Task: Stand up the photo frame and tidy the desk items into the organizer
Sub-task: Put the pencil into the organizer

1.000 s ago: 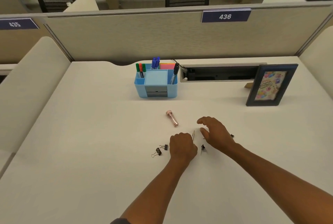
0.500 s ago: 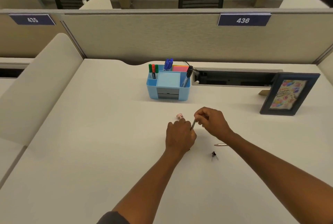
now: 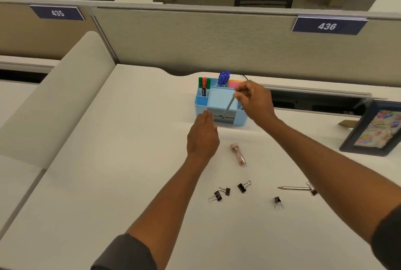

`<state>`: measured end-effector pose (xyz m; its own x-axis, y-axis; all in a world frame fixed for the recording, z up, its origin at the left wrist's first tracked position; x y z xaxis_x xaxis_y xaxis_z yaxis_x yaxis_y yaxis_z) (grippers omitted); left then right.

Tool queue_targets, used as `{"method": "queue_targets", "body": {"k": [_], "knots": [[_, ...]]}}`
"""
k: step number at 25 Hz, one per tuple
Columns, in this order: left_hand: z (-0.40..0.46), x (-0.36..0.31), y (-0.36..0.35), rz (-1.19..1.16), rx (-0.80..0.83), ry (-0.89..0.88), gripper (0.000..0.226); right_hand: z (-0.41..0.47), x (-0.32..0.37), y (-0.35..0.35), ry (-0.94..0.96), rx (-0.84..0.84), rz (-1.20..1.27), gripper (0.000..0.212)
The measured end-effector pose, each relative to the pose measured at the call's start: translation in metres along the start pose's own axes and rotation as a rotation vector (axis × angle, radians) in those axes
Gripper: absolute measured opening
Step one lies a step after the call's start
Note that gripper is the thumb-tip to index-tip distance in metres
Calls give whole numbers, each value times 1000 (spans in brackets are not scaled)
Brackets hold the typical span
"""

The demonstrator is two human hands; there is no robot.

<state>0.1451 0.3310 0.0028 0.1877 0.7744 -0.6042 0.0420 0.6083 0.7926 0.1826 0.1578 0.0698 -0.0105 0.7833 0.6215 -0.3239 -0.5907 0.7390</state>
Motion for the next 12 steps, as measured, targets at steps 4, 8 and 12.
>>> {"method": "queue_targets", "body": {"k": [4, 8, 12], "knots": [[15, 22, -4, 98, 144, 26, 72, 44, 27, -15, 80, -56, -50, 6], [20, 31, -8, 124, 112, -29, 80, 64, 48, -42, 158, -6, -150, 4], [23, 41, -15, 151, 135, -4, 80, 72, 52, -71, 178, 73, -225, 7]]}}
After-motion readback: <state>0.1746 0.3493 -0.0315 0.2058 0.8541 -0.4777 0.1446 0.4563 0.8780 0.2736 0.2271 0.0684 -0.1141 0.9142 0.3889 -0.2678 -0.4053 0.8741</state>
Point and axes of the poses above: each hand's wrist, its own z-axis towards the middle knuckle, its own y-axis out of the back of the hand, x = y × z, the point moved 4 cm from there along z, towards the middle knuckle, and after that the axes turned 12 degrees about -z, right-handed, at the moved point
